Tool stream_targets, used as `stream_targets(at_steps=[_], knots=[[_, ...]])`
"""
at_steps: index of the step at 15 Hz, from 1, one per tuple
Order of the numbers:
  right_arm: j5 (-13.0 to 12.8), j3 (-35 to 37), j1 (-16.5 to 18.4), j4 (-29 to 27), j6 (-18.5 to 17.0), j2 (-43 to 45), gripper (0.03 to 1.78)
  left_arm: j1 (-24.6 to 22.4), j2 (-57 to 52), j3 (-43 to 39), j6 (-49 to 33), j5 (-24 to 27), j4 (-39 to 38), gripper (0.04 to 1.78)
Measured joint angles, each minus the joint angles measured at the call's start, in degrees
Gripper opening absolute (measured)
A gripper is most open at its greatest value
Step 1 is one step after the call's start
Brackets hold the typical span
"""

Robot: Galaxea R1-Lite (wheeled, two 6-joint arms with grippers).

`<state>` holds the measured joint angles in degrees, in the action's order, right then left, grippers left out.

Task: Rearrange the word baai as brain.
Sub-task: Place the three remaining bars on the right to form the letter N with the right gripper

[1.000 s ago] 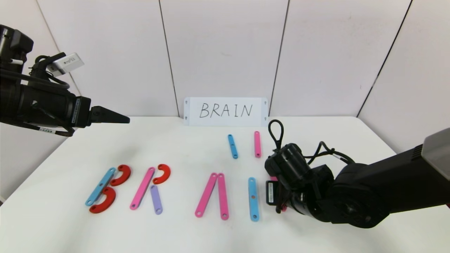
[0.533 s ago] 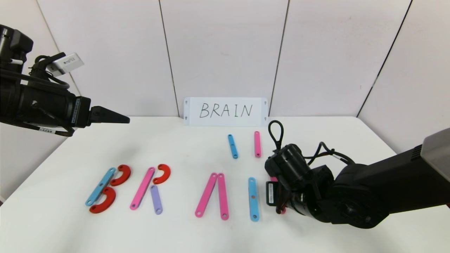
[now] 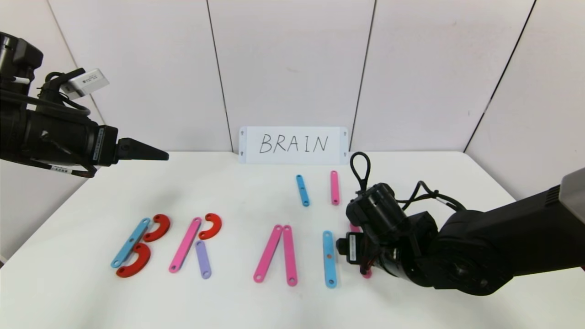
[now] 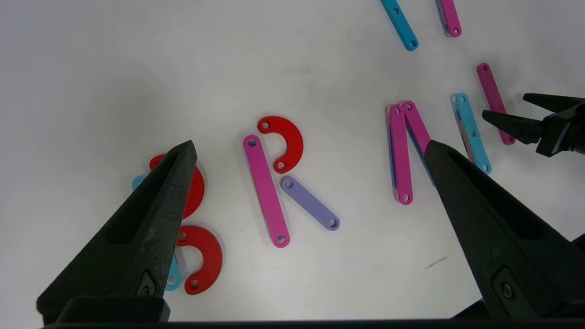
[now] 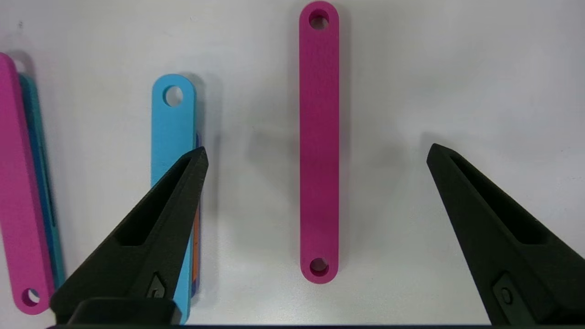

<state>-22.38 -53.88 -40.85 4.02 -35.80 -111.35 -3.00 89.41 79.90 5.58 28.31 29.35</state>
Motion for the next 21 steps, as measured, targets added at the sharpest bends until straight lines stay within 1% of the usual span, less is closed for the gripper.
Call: stream_targets(at_steps=[2, 3, 4, 8, 9, 10, 12, 15, 18, 19, 21], knots=[[0.15, -1.4, 0.11, -0.55, 0.5, 0.74, 1.73, 0.0, 0.0, 0.0, 0.01, 0.0, 0.0, 1.74], [0.26, -2.82, 0.37, -0.96, 1.29, 1.21, 1.73, 0.0, -0.02, 0.0, 0.01, 0.02, 0.0, 1.74], [0.5, -4.41, 0.74, -1.33, 2.93, 1.6, 1.73, 0.0, -0.05, 0.0, 0.0, 0.0, 0.0, 1.74], [1.96, -12.04, 2.84, -2.45, 13.87, 1.54, 1.73, 0.0, -0.33, 0.0, 0.0, 0.0, 0.0, 1.74], [2.66, -14.3, 3.45, -2.84, 16.07, 0.96, 1.73, -0.02, -0.35, 0.0, 0.0, -0.02, -0.01, 1.74], [3.51, -16.85, 4.04, -3.12, 17.4, 0.07, 1.73, -0.05, -0.4, 0.0, -0.05, 0.0, -0.01, 1.74], [5.33, -21.77, 4.91, -3.72, 19.41, -2.16, 1.73, -0.05, -0.4, 0.0, -0.07, 0.0, -0.06, 1.74], [8.85, -29.39, 6.01, -4.12, 22.03, -6.66, 1.73, -0.05, -0.38, 0.0, -0.05, 0.0, -0.06, 1.74], [11.73, -37.55, 6.84, -7.63, 23.56, -11.93, 1.73, -0.05, -0.21, 0.0, -0.07, 0.0, -0.06, 1.74], [12.32, -40.05, 7.01, -8.73, 23.95, -13.79, 1.73, -0.05, -0.18, 0.0, -0.07, -0.02, -0.06, 1.74], [12.69, -44.28, 7.31, -9.29, 25.14, -17.51, 1.73, -0.05, -0.1, 0.06, -0.07, -0.04, -0.09, 1.74]])
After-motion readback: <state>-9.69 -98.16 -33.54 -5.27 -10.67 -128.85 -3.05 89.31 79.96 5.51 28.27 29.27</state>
